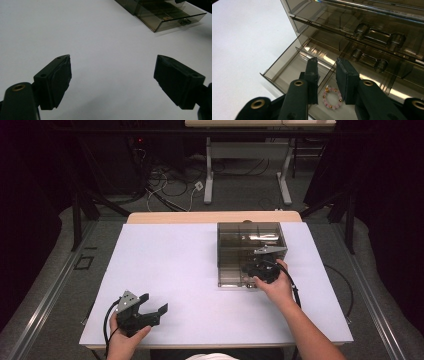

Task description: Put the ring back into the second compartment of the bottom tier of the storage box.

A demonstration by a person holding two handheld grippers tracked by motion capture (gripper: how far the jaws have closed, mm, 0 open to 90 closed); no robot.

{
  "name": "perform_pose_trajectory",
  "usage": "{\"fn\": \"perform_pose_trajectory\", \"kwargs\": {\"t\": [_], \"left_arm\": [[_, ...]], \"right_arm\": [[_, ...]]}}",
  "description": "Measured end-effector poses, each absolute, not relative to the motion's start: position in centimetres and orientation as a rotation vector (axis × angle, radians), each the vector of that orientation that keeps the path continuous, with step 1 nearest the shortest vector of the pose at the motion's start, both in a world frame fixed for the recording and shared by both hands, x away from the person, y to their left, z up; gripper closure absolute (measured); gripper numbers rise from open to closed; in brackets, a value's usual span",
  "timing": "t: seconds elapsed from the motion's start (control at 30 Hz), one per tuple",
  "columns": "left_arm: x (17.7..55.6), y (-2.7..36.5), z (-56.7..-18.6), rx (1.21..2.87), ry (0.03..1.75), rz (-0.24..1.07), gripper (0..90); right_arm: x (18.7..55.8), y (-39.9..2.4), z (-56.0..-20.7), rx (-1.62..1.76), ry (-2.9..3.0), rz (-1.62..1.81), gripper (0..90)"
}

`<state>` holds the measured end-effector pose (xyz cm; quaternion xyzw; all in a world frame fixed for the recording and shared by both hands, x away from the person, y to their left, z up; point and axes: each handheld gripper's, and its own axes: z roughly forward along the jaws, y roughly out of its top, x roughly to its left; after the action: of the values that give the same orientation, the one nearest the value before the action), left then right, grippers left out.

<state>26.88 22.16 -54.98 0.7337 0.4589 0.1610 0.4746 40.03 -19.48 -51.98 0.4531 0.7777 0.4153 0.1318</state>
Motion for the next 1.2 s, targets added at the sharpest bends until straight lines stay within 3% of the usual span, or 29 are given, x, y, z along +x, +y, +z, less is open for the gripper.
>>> {"fn": "perform_pose_trajectory", "kwargs": {"t": [1.2], "left_arm": [[28.0, 21.2, -55.0, 1.804, 1.087, 0.378, 15.0]], "right_arm": [[38.9, -19.5, -50.3, 1.161, 2.255, 1.195, 43.0]]}}
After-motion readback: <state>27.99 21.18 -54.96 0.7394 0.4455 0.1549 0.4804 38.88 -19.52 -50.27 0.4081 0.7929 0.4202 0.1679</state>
